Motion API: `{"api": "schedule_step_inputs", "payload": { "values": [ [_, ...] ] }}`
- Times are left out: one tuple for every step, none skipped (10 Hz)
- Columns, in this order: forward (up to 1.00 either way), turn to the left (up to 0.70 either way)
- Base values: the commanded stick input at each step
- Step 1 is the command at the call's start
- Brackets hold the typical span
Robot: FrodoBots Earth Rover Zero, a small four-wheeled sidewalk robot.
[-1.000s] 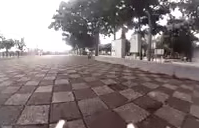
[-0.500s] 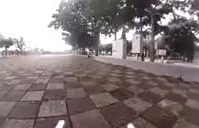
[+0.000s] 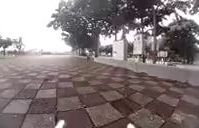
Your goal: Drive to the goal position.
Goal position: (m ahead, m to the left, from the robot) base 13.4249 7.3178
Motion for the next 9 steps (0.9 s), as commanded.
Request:
{"api": "schedule_step_inputs", "payload": {
  "values": [
    [0.7, 0.0],
    [0.7, 0.0],
    [0.7, 0.0],
    [0.7, 0.0],
    [0.7, 0.0],
    [0.7, 0.0],
    [0.7, 0.0],
    [0.7, 0.0],
    [0.7, 0.0]
  ]
}}
